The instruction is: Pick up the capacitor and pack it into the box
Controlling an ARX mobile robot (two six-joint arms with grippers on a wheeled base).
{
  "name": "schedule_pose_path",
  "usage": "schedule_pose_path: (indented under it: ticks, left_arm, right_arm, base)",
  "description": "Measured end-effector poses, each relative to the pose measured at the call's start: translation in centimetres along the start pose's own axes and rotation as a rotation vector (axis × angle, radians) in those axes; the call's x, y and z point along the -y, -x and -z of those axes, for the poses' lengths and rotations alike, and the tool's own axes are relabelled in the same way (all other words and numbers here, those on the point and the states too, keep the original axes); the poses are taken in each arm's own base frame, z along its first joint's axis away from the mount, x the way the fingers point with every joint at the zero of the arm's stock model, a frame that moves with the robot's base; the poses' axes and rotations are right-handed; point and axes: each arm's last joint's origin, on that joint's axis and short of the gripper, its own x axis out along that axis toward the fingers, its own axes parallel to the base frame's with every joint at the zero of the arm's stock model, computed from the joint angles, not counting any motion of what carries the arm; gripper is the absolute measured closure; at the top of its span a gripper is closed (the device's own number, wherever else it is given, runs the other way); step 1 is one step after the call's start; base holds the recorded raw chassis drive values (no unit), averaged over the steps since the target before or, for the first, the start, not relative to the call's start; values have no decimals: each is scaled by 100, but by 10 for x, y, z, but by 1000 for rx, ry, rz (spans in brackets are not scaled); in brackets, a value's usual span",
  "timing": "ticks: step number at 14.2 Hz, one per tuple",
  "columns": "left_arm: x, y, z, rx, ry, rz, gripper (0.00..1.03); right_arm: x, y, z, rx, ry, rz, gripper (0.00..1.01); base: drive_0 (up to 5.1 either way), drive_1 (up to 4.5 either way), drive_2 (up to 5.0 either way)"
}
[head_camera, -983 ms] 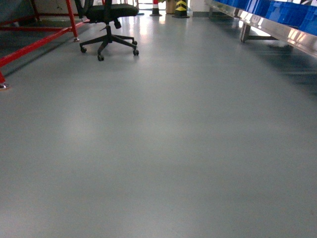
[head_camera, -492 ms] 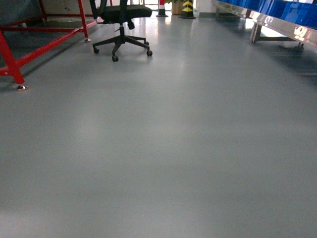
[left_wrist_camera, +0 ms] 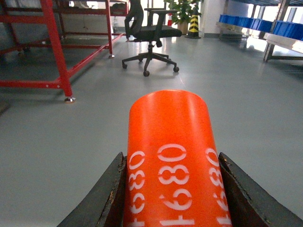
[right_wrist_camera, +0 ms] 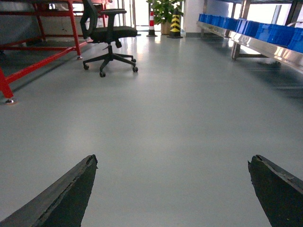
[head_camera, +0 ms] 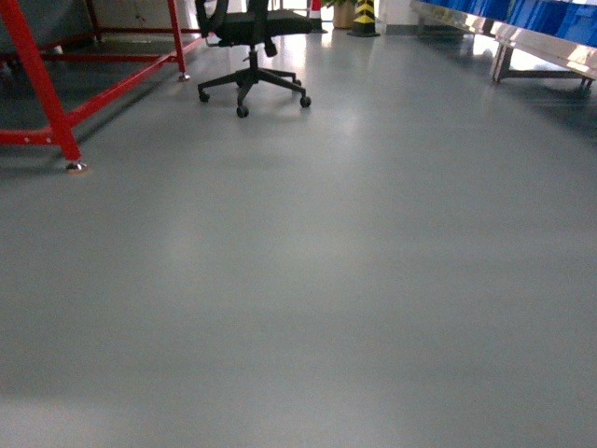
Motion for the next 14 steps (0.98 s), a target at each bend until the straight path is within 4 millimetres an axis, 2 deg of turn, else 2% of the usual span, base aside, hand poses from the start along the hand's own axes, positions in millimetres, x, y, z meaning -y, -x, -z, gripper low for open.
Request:
schedule_pose_path:
  ticks: [14]
  left_arm:
    - [0,0,0,2,0,1,59]
  right_arm:
    - [0,0,0,-3,0,0,3]
  base:
    - [-498,247,247]
